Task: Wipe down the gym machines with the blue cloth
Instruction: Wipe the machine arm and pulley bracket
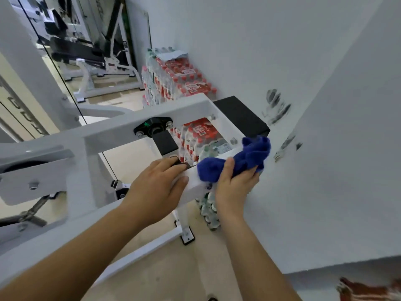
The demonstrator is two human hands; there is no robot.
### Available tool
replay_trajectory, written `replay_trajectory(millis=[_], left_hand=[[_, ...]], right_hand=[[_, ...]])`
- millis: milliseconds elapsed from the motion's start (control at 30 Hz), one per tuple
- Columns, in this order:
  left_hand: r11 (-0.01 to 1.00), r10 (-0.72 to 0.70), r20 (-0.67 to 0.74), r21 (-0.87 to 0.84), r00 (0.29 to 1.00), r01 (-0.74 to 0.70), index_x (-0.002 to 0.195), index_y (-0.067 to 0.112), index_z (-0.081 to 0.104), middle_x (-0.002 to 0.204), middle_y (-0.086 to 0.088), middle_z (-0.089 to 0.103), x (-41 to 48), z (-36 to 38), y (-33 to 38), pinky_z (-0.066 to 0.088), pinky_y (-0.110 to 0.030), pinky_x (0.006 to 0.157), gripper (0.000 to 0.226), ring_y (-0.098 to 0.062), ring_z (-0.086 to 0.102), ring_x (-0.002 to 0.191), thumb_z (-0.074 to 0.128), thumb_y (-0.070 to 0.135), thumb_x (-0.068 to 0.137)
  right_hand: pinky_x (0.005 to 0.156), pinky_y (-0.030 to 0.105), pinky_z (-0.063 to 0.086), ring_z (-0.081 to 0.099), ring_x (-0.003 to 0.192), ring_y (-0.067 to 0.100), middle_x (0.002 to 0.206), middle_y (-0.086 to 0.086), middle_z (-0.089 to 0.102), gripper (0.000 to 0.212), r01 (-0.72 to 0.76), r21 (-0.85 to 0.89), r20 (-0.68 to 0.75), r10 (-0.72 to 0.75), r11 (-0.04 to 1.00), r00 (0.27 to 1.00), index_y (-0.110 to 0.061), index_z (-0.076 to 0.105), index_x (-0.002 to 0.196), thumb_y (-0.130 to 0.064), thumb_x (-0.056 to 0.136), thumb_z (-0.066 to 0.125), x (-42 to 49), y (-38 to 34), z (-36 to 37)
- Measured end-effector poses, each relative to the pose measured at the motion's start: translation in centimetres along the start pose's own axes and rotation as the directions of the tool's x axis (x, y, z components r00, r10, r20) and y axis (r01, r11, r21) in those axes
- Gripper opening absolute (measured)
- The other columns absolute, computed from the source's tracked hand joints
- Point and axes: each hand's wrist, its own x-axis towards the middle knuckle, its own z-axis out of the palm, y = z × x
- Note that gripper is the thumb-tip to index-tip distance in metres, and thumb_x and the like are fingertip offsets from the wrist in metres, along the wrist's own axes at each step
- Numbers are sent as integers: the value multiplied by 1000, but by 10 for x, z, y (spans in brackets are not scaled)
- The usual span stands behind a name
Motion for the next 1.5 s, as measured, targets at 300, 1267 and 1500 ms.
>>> replay_trajectory(millis=[300,1267,1500], left_hand=[[998,-57,99,36,994,53,148,34,49,151,5,51,-19,-16,-15,42,-37,111,50,-22,48,134,43,54,102],[968,-175,-207,-217,963,129,106,18,76,111,5,72,-167,-78,-141,56,-33,92,23,-10,64,102,68,3,92],[944,-215,-166,-287,962,162,105,20,75,103,9,70,-208,-87,-169,57,-42,84,25,-15,65,98,56,31,92]], right_hand=[[76,-8,30,51,89,-16,112,-4,50,38,-123,-20,34,124,992,992,-2,43,139,-25,109,46,-46,10,20],[77,19,39,57,87,10,103,0,60,62,-20,-78,439,52,997,897,-17,53,117,-69,94,30,-241,-17,66],[88,26,36,44,99,19,107,2,49,38,64,-105,248,-36,992,968,4,45,127,-29,109,46,-223,-26,73]])
